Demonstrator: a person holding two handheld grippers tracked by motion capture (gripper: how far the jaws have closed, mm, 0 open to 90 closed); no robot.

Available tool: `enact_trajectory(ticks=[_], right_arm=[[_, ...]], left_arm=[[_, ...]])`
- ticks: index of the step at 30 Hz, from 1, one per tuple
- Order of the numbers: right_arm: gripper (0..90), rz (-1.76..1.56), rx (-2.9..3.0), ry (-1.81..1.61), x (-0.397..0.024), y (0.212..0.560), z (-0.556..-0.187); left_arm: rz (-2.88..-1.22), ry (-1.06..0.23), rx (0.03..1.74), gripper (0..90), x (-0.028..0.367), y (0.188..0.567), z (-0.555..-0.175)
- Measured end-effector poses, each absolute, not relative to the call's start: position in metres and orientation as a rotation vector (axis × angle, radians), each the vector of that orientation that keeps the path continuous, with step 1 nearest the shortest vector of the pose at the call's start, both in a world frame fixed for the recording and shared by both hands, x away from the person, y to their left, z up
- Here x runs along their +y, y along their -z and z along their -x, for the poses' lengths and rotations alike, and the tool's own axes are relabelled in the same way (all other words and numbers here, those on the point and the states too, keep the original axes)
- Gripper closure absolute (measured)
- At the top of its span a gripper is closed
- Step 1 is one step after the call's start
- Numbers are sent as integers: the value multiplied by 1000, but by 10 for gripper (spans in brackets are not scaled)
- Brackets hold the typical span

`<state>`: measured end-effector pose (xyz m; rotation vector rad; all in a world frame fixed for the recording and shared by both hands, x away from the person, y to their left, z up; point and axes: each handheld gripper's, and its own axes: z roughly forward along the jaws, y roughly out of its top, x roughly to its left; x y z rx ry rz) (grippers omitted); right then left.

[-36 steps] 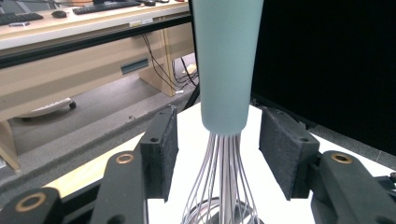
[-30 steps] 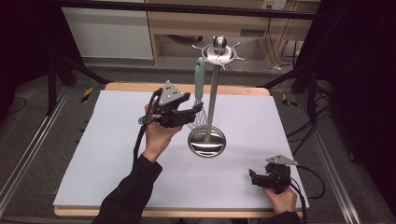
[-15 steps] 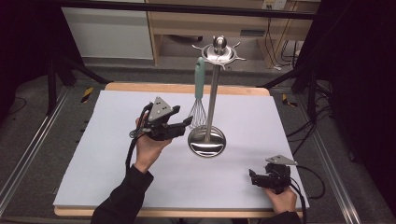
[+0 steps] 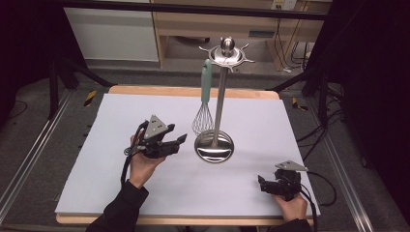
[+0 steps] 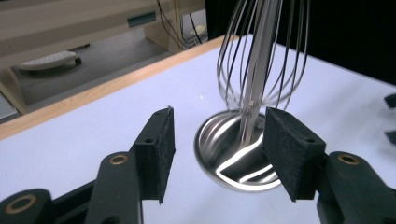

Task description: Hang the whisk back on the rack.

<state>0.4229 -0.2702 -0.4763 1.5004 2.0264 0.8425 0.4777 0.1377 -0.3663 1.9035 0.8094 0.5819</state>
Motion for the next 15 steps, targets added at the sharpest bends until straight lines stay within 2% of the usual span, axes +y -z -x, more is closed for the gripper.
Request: enact_trajectory(ticks=[15], right_arm=[[96, -1510, 2019, -832, -270, 477, -422]], left_arm=[[-1965, -571, 930, 441, 180, 409, -467]])
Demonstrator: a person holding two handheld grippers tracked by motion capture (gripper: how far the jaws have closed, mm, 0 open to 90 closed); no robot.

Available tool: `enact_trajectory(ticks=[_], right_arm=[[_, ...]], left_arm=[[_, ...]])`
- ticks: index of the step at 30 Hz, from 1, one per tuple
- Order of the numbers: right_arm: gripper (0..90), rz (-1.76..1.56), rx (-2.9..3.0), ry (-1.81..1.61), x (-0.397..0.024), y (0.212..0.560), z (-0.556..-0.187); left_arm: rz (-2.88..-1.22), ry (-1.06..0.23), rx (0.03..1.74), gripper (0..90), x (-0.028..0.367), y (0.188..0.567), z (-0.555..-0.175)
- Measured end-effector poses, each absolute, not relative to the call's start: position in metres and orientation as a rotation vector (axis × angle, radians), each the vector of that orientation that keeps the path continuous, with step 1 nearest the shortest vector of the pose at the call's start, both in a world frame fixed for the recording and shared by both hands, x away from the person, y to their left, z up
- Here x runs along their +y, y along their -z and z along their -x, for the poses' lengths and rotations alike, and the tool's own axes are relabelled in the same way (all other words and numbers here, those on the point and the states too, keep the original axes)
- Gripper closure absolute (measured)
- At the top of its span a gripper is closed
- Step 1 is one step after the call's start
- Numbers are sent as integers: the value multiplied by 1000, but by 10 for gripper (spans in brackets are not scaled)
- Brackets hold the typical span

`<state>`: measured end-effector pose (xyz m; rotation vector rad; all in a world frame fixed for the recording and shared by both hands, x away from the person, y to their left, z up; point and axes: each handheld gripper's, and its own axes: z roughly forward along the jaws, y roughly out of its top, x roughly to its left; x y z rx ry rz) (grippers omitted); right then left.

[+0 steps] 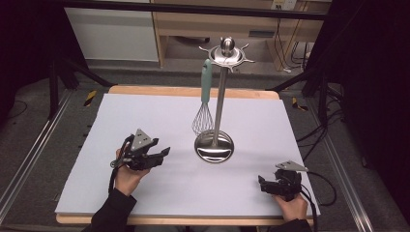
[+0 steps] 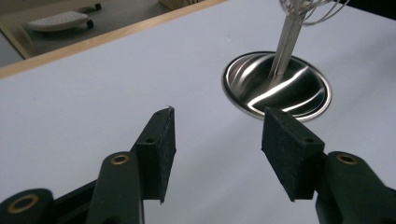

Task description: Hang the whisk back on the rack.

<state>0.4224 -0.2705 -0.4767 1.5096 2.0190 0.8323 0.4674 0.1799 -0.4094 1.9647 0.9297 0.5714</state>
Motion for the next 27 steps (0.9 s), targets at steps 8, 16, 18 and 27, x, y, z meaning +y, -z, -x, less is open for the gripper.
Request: enact_trajectory(ticks=[8, 16, 18, 27], right_arm=[[88, -1537, 1996, -840, -275, 478, -422], [87, -1526, 2007, -812, -277, 479, -422], [87, -1523, 2007, -808, -277, 479, -422], [88, -1534, 2008, -797, -276, 480, -421]], left_arm=[[-1964, -561, 1018, 440, 204, 430, -464], [-1942, -575, 1104, 419, 225, 442, -457], [-1955, -592, 1111, 409, 228, 445, -455], [-1922, -617, 1194, 384, 253, 451, -450]])
